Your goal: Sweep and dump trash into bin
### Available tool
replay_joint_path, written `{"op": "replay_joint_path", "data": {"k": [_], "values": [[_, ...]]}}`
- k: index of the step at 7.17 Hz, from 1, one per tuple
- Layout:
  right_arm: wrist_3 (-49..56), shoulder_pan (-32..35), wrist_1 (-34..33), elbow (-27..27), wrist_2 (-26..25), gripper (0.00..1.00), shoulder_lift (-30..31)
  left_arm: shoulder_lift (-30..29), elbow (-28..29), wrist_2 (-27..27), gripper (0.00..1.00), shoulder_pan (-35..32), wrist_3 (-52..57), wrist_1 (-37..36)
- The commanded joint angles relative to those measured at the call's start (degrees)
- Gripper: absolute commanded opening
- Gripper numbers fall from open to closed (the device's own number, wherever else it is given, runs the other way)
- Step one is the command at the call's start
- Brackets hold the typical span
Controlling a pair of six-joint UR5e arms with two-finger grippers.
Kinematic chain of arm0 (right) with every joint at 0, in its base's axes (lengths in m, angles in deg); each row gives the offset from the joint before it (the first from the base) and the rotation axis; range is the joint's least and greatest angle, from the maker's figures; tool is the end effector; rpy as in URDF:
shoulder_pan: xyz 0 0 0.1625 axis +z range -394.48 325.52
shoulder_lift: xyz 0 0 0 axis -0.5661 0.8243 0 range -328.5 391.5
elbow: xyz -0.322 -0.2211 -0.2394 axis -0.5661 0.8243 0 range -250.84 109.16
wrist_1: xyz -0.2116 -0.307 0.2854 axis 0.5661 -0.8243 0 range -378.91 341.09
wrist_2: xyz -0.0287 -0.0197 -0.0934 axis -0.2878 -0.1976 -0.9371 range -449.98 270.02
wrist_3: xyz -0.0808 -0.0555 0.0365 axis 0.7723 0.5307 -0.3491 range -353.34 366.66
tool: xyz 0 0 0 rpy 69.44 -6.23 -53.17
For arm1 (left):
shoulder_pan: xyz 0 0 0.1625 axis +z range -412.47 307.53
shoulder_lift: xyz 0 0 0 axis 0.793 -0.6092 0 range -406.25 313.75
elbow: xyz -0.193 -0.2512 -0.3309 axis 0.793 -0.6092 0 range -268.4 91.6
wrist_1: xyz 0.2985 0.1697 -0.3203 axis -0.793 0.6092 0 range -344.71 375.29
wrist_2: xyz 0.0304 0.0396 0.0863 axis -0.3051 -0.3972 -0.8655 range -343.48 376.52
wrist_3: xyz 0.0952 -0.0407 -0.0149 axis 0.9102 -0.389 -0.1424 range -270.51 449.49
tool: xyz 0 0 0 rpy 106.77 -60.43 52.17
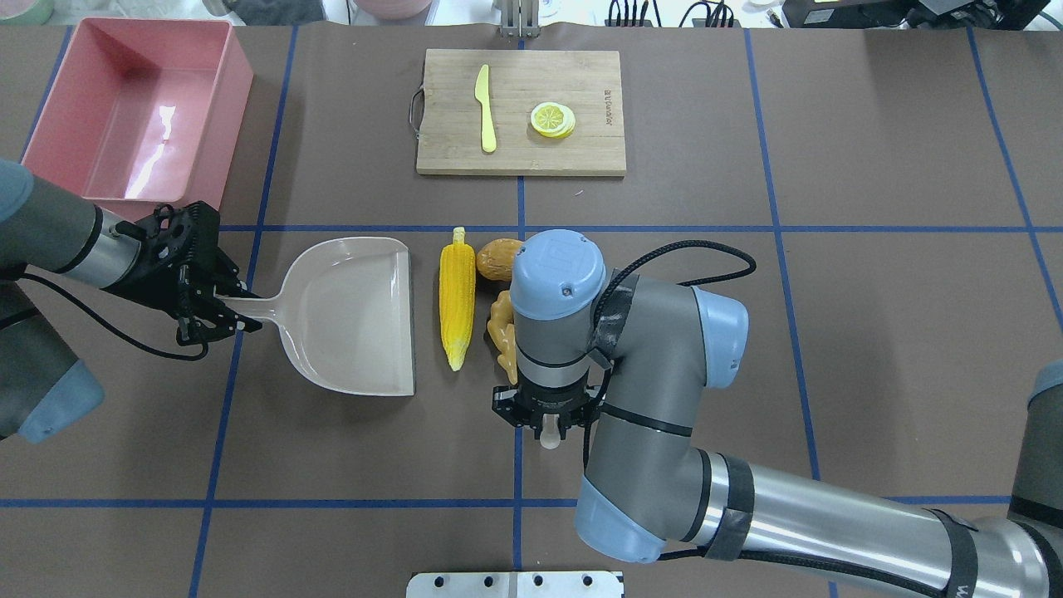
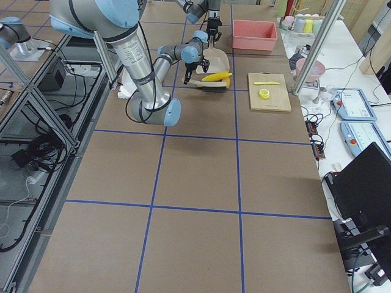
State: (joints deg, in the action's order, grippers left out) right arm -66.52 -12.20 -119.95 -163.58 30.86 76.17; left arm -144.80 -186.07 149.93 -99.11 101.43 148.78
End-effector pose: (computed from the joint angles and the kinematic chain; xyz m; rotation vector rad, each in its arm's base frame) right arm -0.6734 -0.3619 0.1612 -0.2781 -0.7669 -0.0840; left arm 0.3785 -0.4903 0.4420 0.8211 0.9946 1.2307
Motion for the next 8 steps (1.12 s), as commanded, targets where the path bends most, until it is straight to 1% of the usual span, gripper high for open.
{"op": "replay_joint_path", "data": {"k": [1,2,5,8], "values": [[-2.3,-1.44,0.75,0.89,-0.08,0.0,-1.51,-0.15,-0.06,0.0,0.0,0.06,0.01,-0.16],[-3.1,-1.79,0.84,1.68,-0.08,0.0,-2.99,-0.15,-0.15,-0.09,0.0,0.06,0.01,-0.16],[-6.44,-3.55,1.02,6.33,-0.17,0.0,-8.35,-0.59,-0.33,-0.09,0.0,0.06,0.01,-0.16],[-7.33,-4.52,1.02,7.22,-0.17,0.0,-10.64,-0.68,-0.33,-0.09,0.0,0.06,0.01,-0.07]]}}
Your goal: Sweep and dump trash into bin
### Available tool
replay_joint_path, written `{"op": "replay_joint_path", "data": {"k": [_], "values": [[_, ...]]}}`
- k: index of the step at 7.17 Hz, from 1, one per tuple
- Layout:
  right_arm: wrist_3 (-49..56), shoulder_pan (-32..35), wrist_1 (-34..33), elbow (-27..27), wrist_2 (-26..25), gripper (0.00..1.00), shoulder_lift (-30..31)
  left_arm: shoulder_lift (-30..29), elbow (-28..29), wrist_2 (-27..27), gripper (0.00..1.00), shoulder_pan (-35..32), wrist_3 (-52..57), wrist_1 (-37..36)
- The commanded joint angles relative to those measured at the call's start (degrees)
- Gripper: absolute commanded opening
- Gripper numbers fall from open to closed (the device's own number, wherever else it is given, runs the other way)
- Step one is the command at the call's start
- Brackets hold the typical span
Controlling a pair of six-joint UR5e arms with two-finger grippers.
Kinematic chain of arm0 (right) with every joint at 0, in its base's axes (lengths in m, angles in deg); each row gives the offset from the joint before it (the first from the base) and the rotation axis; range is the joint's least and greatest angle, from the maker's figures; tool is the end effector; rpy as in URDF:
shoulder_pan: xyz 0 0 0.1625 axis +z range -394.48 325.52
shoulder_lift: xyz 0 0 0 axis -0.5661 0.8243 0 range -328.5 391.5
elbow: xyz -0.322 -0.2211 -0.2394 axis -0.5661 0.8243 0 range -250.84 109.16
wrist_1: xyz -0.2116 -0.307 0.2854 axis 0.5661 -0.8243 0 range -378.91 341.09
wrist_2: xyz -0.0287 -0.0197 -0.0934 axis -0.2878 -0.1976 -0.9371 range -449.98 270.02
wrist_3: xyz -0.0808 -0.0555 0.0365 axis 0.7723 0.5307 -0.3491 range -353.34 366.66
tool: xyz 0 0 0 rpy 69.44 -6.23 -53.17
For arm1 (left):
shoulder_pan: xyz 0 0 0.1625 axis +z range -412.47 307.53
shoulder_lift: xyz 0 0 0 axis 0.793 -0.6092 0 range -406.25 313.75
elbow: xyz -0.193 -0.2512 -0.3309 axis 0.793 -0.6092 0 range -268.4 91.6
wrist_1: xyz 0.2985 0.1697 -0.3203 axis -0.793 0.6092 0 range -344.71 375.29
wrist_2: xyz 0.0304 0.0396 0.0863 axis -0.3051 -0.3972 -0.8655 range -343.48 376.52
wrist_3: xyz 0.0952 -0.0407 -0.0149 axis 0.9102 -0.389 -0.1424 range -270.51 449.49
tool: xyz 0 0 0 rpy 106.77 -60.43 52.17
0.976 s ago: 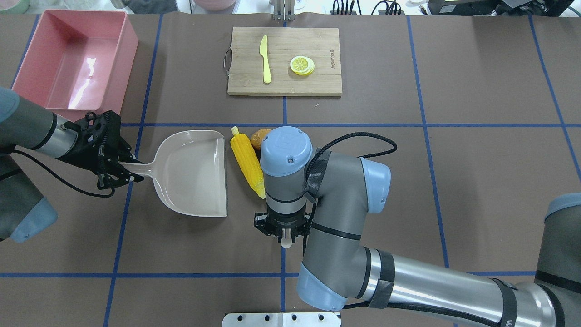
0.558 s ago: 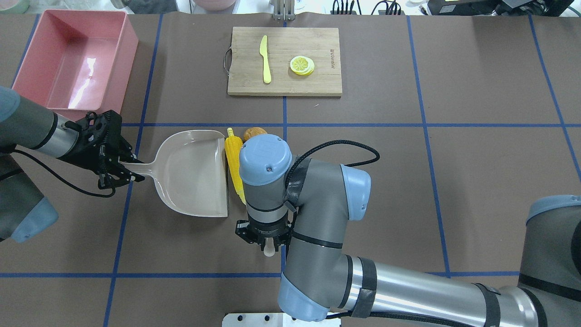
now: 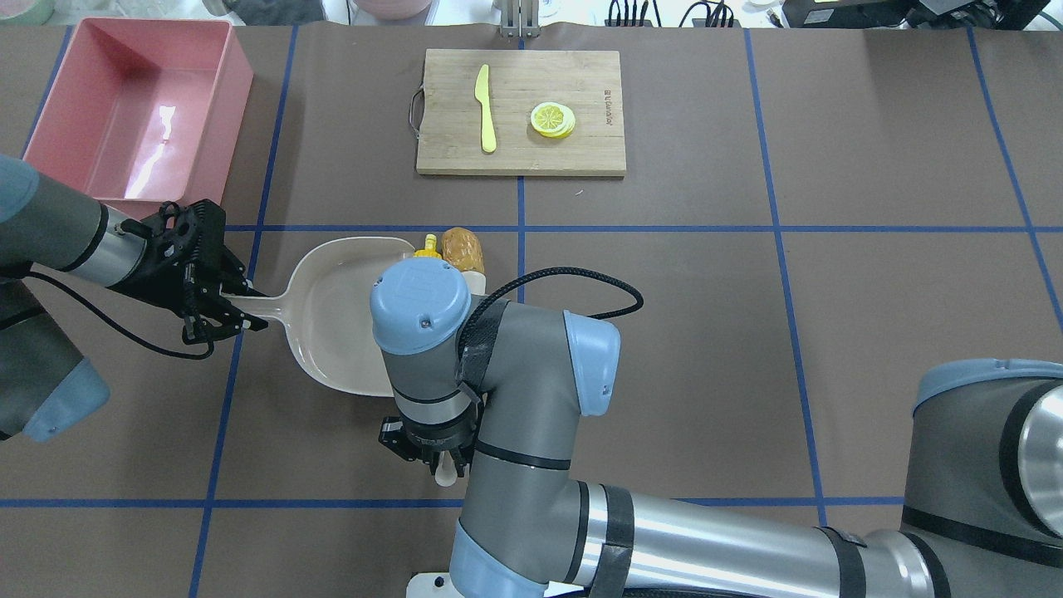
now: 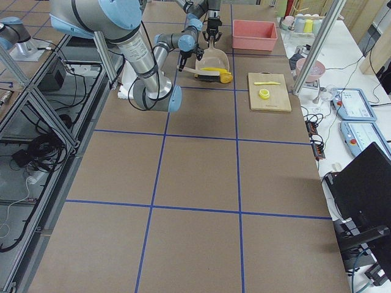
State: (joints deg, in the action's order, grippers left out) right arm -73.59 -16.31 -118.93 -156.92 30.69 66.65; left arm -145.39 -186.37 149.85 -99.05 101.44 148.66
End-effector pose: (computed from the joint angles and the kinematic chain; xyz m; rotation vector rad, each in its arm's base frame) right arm -0.7282 -0.3230 0.0794 -0.3285 -0.7983 -0.0534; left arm 0.3804 -0.4915 0.4331 0.8353 0.9959 1.2341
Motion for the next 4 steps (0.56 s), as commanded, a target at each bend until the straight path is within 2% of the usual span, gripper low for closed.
{"op": "replay_joint_path", "data": {"k": [1,4], "values": [[-0.96,-0.67,0.0,2.65,-0.09,0.0,-2.96,-0.09,-0.03,0.0,0.0,0.0,0.0,-0.04],[-0.26,-1.29,1.76,3.99,-0.79,0.0,-4.12,-0.53,0.06,-0.09,0.0,0.0,0.0,-0.04]]}}
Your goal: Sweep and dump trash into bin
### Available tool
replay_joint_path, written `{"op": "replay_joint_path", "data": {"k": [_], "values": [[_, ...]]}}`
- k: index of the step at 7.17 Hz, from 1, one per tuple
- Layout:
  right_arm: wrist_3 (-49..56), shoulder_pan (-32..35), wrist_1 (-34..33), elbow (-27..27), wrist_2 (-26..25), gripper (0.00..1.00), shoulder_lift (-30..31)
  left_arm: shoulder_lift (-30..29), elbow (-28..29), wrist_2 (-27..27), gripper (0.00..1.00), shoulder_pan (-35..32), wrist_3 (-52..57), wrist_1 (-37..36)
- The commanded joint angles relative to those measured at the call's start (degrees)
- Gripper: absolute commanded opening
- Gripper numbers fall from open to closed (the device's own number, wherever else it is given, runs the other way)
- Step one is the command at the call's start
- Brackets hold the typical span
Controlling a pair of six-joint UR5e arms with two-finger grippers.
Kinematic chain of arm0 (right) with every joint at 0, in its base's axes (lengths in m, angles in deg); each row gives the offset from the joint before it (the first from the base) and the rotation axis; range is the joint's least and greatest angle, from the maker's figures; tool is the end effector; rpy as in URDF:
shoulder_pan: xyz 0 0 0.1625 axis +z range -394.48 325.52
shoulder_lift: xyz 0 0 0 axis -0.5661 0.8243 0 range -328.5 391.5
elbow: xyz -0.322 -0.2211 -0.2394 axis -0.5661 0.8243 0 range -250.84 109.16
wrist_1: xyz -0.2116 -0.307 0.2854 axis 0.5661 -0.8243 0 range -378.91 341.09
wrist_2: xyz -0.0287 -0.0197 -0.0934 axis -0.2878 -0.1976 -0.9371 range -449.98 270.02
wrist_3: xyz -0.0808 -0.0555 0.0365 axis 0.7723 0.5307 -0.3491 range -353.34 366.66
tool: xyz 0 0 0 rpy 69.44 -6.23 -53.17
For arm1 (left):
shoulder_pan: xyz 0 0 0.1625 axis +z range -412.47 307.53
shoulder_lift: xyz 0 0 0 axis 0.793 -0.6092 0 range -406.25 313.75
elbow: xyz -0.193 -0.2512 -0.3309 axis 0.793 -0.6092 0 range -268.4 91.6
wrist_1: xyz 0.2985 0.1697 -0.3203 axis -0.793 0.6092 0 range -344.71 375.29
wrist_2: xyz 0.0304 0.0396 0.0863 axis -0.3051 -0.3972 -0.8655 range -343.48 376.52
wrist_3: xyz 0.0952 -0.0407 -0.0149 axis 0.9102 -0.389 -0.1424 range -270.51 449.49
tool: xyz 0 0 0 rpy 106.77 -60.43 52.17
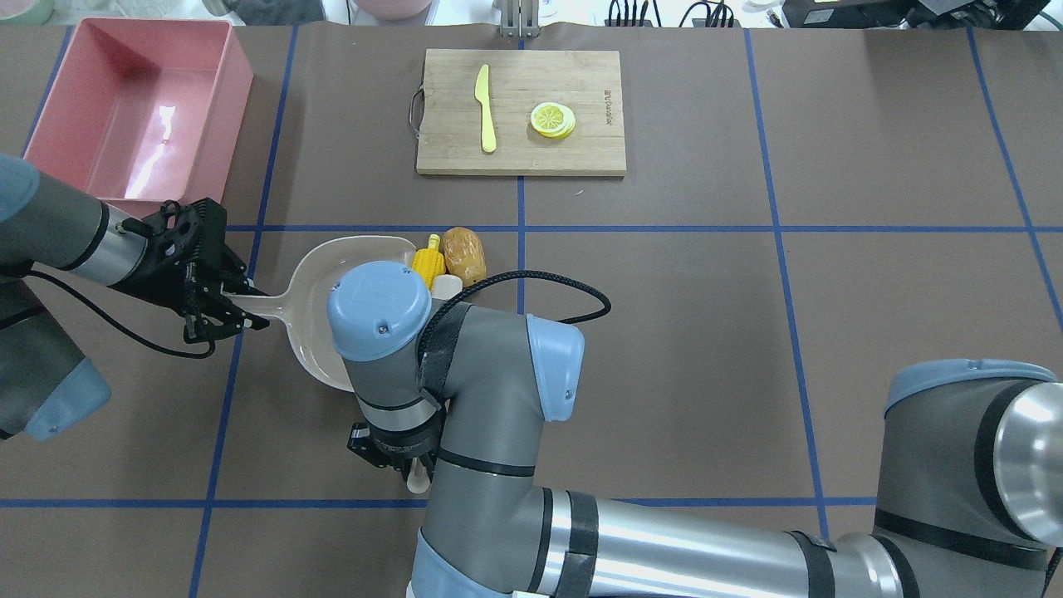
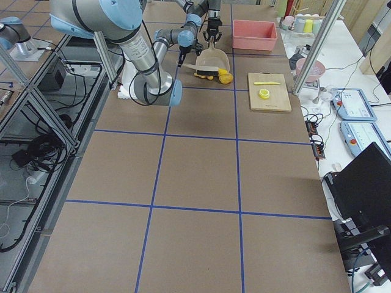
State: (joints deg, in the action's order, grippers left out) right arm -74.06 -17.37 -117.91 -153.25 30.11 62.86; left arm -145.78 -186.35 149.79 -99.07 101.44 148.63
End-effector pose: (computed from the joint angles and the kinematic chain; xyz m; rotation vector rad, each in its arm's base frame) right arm -0.7493 -0.3152 0.0512 -0.3239 -0.8108 -0.0649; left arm 0.3815 -0.4931 0.4291 0.8420 0.9957 1.2346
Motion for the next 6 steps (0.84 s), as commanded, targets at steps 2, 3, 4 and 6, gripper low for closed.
{"op": "replay_joint_path", "data": {"k": [2,3,4,6], "values": [[0.74,-0.23,0.66,1.97,-1.62,0.0,-3.03,-0.22,0.04,-0.03,0.0,0.02,0.0,0.0],[0.74,-0.23,0.66,3.99,-1.62,0.0,-4.62,-0.22,0.13,-0.03,0.0,0.02,0.0,0.0],[0.83,-0.23,0.66,4.96,-1.62,0.0,-5.85,-0.31,0.13,-0.03,0.0,0.02,0.0,0.0],[1.96,-0.15,0.48,4.54,-1.36,0.0,-4.9,-0.31,0.04,-0.03,0.0,0.02,0.0,0.0]]}}
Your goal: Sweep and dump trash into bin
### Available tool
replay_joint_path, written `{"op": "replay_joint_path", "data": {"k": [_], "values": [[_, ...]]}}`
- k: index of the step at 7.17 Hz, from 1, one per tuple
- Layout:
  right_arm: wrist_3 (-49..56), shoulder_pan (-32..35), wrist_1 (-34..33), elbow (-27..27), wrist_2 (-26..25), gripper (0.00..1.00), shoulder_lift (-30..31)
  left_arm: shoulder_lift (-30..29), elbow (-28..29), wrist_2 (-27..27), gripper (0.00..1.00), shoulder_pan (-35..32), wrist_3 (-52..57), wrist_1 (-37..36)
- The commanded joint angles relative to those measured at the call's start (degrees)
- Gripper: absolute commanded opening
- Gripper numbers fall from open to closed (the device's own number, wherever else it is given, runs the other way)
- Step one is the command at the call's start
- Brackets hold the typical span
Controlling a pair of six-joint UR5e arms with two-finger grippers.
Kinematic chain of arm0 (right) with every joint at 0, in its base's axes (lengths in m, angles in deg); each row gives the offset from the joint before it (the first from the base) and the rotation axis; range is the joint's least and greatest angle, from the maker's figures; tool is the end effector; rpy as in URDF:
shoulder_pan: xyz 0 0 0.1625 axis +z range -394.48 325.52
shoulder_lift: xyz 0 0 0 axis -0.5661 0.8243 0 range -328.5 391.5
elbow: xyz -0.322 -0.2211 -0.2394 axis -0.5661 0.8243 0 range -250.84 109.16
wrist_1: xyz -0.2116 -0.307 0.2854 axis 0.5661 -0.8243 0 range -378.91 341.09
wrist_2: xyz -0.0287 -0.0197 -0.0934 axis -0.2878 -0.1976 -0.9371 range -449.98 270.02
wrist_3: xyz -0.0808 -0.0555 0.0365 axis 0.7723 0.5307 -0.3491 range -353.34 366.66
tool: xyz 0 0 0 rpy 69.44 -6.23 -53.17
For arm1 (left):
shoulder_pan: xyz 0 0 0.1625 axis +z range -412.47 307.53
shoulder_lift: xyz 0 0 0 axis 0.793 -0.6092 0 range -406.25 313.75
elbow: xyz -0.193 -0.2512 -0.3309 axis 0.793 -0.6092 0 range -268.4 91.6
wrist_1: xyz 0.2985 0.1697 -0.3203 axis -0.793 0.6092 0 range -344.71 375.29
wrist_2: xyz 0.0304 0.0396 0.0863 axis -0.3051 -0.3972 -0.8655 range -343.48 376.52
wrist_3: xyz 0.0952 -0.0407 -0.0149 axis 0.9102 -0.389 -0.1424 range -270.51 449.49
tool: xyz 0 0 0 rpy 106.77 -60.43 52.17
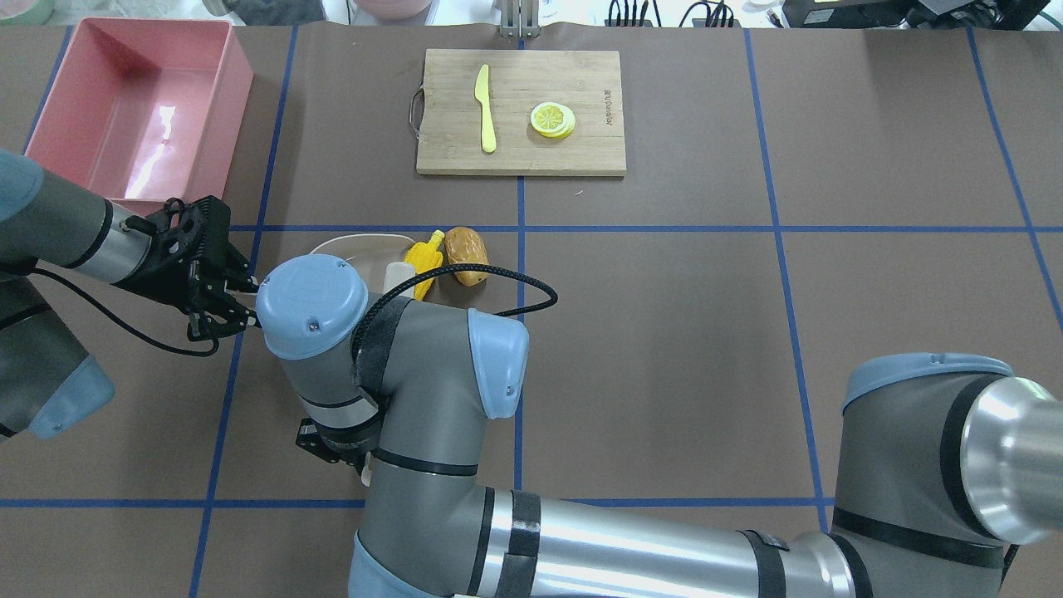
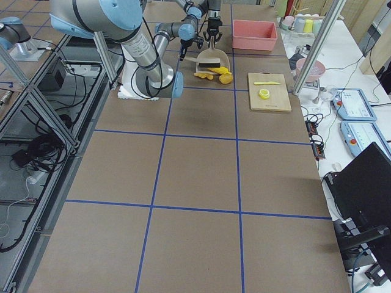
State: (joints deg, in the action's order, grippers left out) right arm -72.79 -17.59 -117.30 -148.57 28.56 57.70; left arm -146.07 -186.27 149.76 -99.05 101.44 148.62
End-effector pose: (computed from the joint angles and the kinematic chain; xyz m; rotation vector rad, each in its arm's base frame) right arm -0.7669 -0.3198 0.0111 -0.2856 -0.8273 -0.0840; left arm 0.3828 -0.4942 0.4268 0.8457 0.9959 1.2354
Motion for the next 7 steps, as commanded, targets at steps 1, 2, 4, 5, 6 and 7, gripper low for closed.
{"op": "replay_joint_path", "data": {"k": [1,2,4,5,6,7], "values": [[0.61,0.16,-0.66,-1.53,0.46,0.0,1.47,-0.02,-0.04,0.0,0.0,0.0,0.0,0.0],[0.61,0.16,-1.79,-3.55,0.37,0.0,3.05,-0.02,-0.04,0.0,0.0,0.0,-0.09,0.0],[0.79,0.16,-7.66,-9.6,-0.07,0.0,6.65,-0.02,-0.04,0.0,0.0,0.0,-0.17,0.0],[2.09,0.33,-10.74,-14.25,-0.07,0.0,9.98,-0.02,-0.04,0.0,0.0,0.0,-0.18,0.0],[3.41,0.34,-13.38,-16.64,-0.85,0.0,11.58,-0.02,-0.04,0.0,0.0,0.26,-0.18,0.0],[3.6,0.51,-14.19,-17.54,-1.64,0.0,13.25,-0.11,-0.04,0.0,0.0,0.26,-0.18,0.0]]}}
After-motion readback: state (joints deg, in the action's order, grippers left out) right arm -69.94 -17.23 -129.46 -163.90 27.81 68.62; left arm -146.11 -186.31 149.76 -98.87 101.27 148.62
